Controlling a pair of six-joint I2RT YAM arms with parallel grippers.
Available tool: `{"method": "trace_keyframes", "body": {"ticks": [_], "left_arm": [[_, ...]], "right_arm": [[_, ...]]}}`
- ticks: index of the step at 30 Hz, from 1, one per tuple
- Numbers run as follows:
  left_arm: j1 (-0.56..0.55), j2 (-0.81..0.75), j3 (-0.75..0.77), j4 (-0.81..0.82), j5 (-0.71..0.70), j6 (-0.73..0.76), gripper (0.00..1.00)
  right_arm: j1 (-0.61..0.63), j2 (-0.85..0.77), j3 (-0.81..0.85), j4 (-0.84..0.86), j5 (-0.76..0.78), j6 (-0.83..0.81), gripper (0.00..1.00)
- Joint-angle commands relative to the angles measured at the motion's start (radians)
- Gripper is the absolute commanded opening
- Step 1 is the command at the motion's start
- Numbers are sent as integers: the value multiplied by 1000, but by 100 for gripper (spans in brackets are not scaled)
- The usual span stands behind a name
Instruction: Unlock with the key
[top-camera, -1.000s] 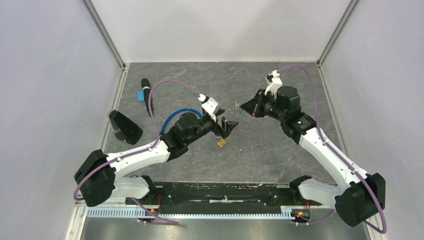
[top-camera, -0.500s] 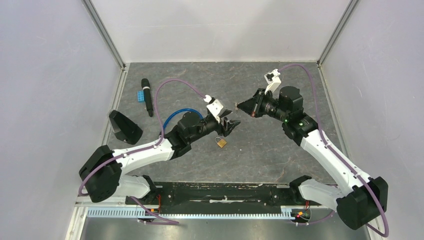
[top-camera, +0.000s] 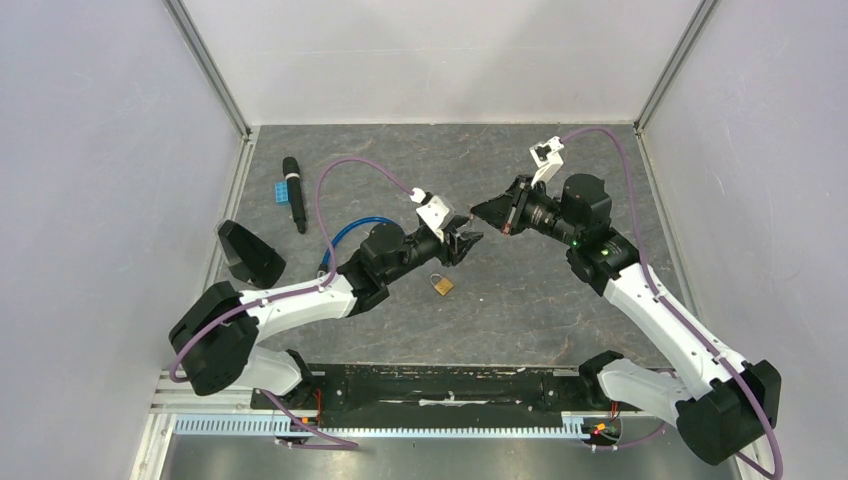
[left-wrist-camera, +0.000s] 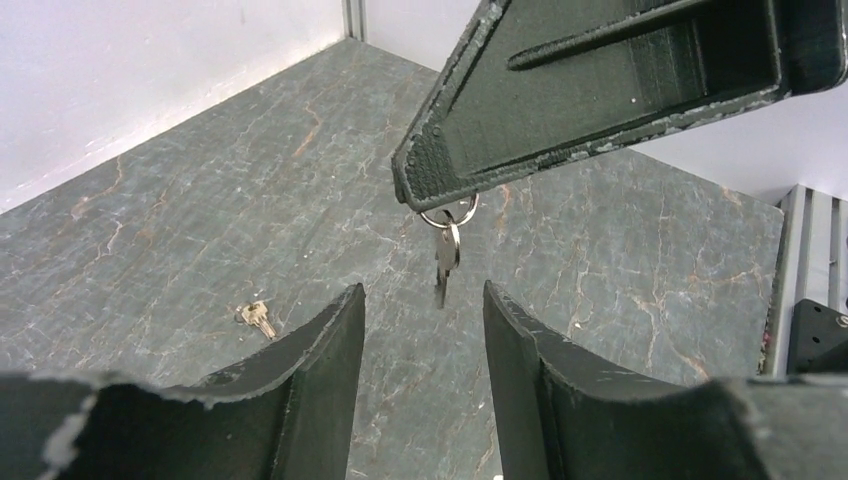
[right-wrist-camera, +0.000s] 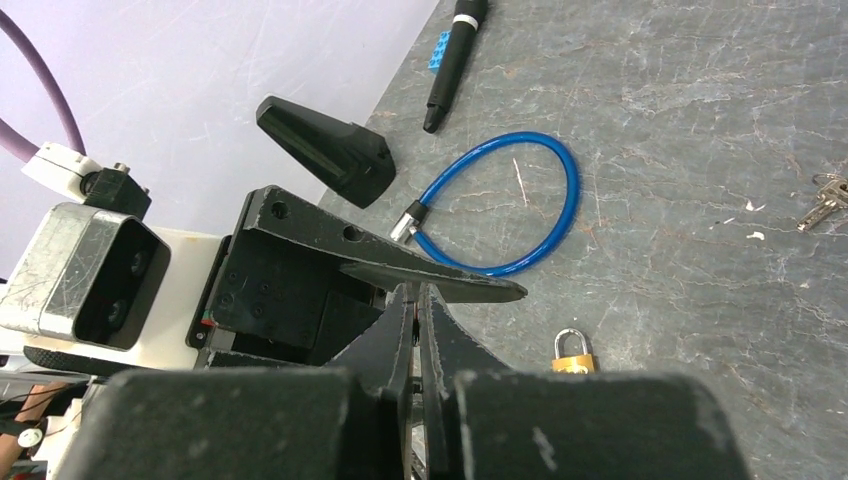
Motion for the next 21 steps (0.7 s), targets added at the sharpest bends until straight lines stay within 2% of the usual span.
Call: {"method": "trace_keyframes", "body": {"ticks": [1, 14, 19, 20, 21], "left_arm": [[-6, 7, 43, 100, -27, 19, 51], [-6, 2, 32, 127, -36, 11, 34], [-6, -12, 21, 111, -17, 5, 7], [-6, -17, 18, 102, -13, 5, 2], [-5, -24, 16, 84, -9, 3, 2]], "right_arm": [[7, -24, 2, 42, -13, 12, 0], [17, -17, -15, 47, -12, 22, 0], [17, -17, -23, 36, 10, 13, 0], [17, -17, -21, 26, 20, 7, 0], [17, -17, -20, 20, 28, 0, 0]]}}
